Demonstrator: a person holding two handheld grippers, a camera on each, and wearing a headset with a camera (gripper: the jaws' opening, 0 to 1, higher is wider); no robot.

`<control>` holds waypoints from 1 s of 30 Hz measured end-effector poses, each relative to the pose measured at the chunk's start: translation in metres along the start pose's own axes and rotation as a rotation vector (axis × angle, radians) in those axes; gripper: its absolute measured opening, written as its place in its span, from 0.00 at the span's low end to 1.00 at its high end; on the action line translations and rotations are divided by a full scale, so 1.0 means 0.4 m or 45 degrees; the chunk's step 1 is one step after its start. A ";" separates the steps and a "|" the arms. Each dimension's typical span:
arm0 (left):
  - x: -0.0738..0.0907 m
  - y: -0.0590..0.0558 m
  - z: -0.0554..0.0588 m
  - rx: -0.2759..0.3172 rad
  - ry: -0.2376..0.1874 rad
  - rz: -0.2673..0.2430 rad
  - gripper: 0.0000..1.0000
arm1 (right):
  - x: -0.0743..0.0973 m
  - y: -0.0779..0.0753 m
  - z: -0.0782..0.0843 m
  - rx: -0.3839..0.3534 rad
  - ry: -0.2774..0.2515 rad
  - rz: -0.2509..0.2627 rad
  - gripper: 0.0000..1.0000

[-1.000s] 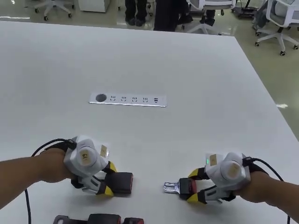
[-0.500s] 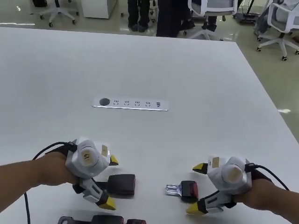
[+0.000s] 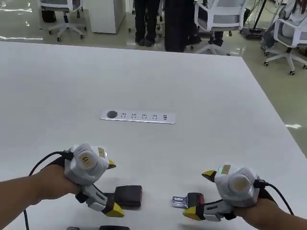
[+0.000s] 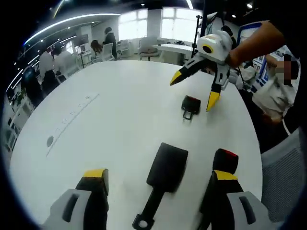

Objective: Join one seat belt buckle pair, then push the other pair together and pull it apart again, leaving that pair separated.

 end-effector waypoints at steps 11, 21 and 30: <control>0.072 -0.004 0.003 0.288 -0.242 -0.215 0.94 | 0.025 0.044 -0.036 -0.172 -0.190 0.203 0.83; 0.138 -0.037 0.040 0.439 -0.377 -0.345 1.00 | 0.062 0.099 -0.055 -0.220 -0.273 0.280 0.88; 0.203 -0.069 0.079 0.471 -0.426 -0.400 1.00 | 0.088 0.121 -0.047 -0.219 -0.314 0.319 0.91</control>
Point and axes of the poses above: the centre of the closed fingertips' face, and the gripper's own axes: x roughly backward along the fingers, y roughly to its left, z roughly out of its underside, the point moved 10 cm from there along x, roughly backward along the fingers, and after that the axes turned 1 degree about x, right-handed, at the moved point
